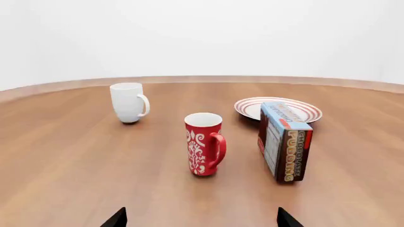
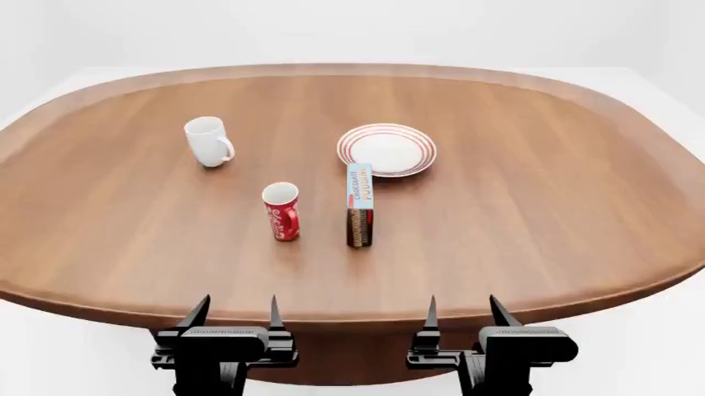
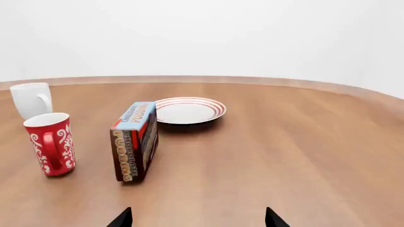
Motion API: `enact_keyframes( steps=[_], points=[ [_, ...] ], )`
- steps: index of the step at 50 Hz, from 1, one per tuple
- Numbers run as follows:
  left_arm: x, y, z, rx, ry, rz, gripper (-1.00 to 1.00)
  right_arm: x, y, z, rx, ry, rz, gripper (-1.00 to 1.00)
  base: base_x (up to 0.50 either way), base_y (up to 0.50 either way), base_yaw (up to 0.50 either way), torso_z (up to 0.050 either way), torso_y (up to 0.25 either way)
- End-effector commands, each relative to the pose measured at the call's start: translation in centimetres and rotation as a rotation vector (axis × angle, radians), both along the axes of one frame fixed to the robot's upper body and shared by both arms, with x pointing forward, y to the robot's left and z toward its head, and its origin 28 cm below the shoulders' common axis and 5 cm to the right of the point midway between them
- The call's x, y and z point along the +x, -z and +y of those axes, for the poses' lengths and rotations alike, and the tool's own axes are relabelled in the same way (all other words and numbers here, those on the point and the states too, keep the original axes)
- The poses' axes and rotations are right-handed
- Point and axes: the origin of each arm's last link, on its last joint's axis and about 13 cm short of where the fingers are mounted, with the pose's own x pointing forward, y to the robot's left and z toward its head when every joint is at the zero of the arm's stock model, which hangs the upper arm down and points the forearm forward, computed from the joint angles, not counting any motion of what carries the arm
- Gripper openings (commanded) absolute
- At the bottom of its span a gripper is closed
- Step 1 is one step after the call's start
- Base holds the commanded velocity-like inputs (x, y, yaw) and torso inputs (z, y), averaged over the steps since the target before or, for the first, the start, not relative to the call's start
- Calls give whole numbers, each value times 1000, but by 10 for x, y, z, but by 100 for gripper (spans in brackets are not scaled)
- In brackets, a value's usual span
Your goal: Pick up the white mug and put it on the plate, and put the chocolate pudding to the right of the plate.
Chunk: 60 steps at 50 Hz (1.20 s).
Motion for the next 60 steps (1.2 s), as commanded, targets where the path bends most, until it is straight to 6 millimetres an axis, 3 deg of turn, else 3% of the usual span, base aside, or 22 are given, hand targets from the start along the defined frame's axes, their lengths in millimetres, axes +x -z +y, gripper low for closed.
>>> enact_keyframes(
  steps=[1,33,37,45,49,60],
  points=[
    [-1,0,0,-7,1,-1,100,0,1,0,0,3,-4,100,0,0,0,0,0],
    [-1,-3,0,-6,-10,-8,100,1,0,-1,15,26,7,100,0,0,0,0,0],
    [-4,-26,5,16,-63,-120,100,6,-17,-10,34,68,-53,100,0,0,0,0,0],
    [-21,-80,21,79,-192,-400,100,4,-88,-34,43,180,-342,100,0,0,0,0,0],
    [-27,-94,27,101,-245,-470,100,-3,-115,-42,30,240,-533,100,0,0,0,0,0],
    [-44,-123,44,172,-372,-632,100,-14,-138,-49,31,286,-700,100,0,0,0,0,0]
  ],
)
